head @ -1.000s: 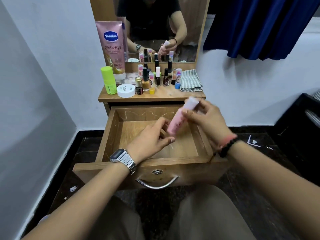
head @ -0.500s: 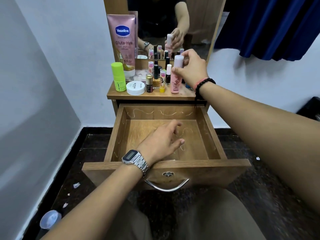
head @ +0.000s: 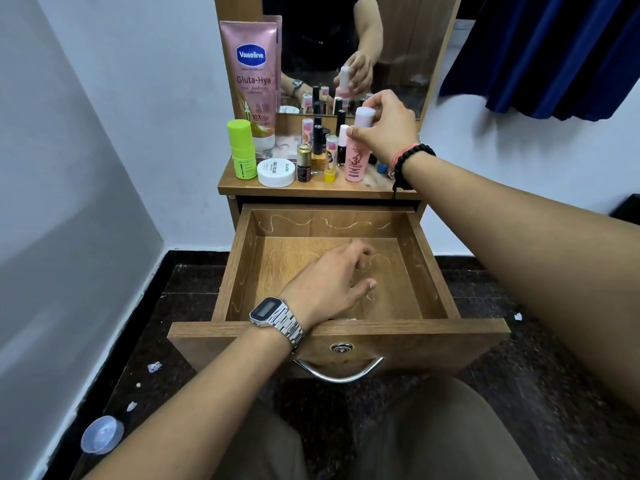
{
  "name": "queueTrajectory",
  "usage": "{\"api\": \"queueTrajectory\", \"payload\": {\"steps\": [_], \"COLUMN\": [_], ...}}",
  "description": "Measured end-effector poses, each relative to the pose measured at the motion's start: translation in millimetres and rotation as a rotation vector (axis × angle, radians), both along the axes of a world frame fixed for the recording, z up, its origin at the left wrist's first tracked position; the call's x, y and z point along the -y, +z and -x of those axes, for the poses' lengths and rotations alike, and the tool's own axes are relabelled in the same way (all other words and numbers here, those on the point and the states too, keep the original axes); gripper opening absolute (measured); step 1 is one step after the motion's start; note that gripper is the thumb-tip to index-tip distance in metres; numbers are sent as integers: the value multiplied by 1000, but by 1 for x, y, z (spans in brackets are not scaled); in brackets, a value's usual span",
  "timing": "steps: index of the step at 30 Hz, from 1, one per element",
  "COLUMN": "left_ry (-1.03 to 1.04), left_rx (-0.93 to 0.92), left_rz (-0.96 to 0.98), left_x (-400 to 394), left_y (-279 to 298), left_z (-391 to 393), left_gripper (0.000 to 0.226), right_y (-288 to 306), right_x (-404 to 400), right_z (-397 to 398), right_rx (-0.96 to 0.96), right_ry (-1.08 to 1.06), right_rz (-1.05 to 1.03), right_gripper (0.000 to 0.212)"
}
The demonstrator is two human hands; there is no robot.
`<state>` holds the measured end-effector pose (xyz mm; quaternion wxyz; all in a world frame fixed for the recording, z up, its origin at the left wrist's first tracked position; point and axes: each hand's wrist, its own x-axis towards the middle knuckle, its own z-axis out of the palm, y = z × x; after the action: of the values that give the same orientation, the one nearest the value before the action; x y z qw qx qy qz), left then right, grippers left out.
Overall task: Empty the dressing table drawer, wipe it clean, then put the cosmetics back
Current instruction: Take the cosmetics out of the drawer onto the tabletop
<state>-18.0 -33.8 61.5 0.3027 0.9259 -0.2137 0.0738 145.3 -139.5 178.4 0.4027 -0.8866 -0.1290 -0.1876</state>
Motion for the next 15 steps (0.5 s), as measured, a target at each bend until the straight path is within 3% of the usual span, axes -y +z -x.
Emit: {"api": "queueTrajectory", "payload": {"steps": [15], "left_ry": [-3], "left_rx": [-35], "left_rz": [-20], "left_x": [0], "left_y": [3], "left_z": [3], "left_gripper": [38], "right_y": [20], "right_x": [20], "right_z": [2], "right_rx": [94], "right_ry": [-38], "right_rz": [-139], "right_gripper": [43]}}
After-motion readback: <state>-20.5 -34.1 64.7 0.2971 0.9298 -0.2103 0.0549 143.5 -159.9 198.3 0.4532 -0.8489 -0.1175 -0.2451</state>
